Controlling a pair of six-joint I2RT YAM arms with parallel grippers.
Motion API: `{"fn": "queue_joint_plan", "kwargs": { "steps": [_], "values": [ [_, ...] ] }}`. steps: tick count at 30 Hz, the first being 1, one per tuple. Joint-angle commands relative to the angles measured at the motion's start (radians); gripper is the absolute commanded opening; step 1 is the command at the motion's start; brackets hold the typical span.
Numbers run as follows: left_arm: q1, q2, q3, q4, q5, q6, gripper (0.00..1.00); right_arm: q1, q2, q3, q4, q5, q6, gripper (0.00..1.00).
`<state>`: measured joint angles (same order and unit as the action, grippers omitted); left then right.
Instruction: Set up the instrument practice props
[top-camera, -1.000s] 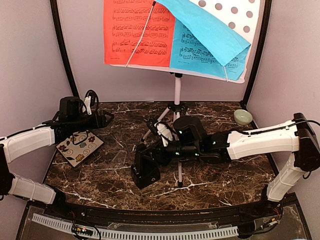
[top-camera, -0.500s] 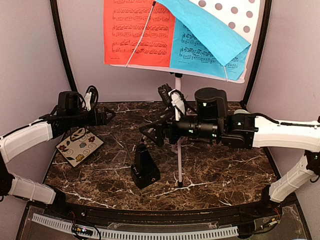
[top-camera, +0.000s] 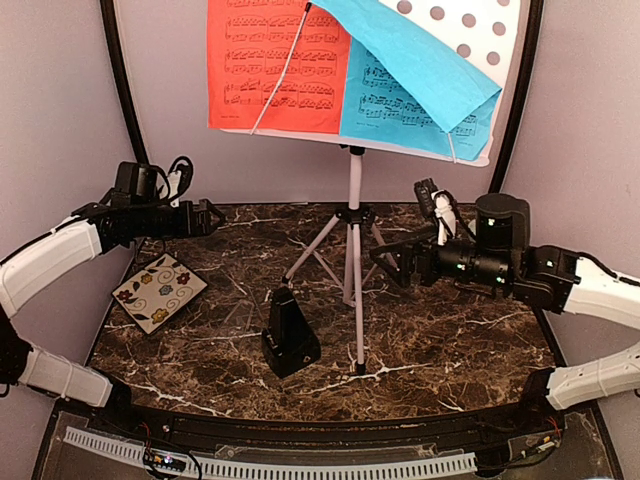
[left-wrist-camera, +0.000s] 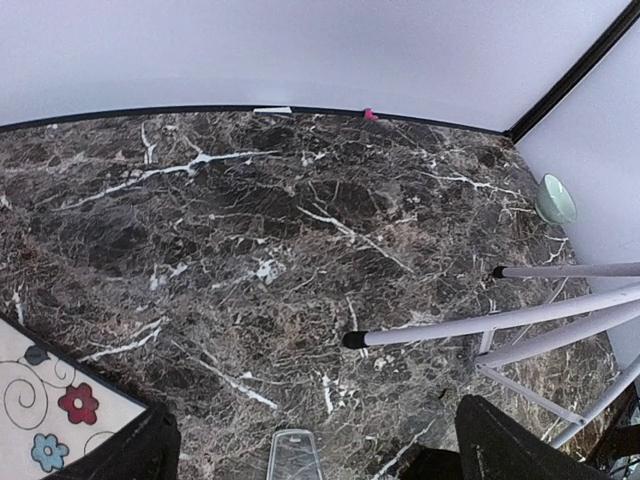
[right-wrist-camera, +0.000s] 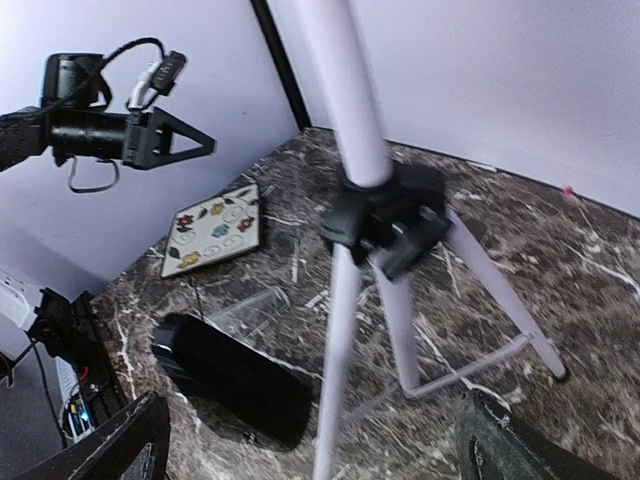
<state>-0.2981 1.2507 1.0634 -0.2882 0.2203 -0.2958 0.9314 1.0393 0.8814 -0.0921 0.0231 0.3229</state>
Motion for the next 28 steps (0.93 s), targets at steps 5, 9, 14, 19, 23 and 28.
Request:
{"fn": "queue_joint_plan", "kwargs": {
  "steps": [5, 9, 14, 19, 23, 28],
  "values": [
    [0.019, -0.010, -0.057, -0.044, -0.046, -0.070, 0.99, -0.199, -0.227, -0.201, -0.064, 0.000, 0.115, 1.00],
    [0.020, -0.030, -0.132, -0.006, -0.029, -0.110, 0.99, -0.319, -0.288, -0.272, -0.087, 0.001, 0.139, 1.00],
    [0.021, -0.055, -0.242, 0.063, -0.018, -0.164, 0.99, -0.442, -0.311, -0.363, -0.049, -0.021, 0.173, 1.00],
    [0.021, -0.060, -0.323, 0.102, -0.039, -0.209, 0.99, -0.527, -0.309, -0.452, 0.026, -0.045, 0.211, 1.00],
    [0.020, -0.053, -0.355, 0.112, -0.061, -0.233, 0.99, -0.562, -0.291, -0.495, 0.069, -0.054, 0.225, 1.00],
    [0.021, -0.052, -0.351, 0.111, -0.074, -0.224, 0.99, -0.579, -0.276, -0.499, 0.089, -0.056, 0.221, 1.00]
  ]
}}
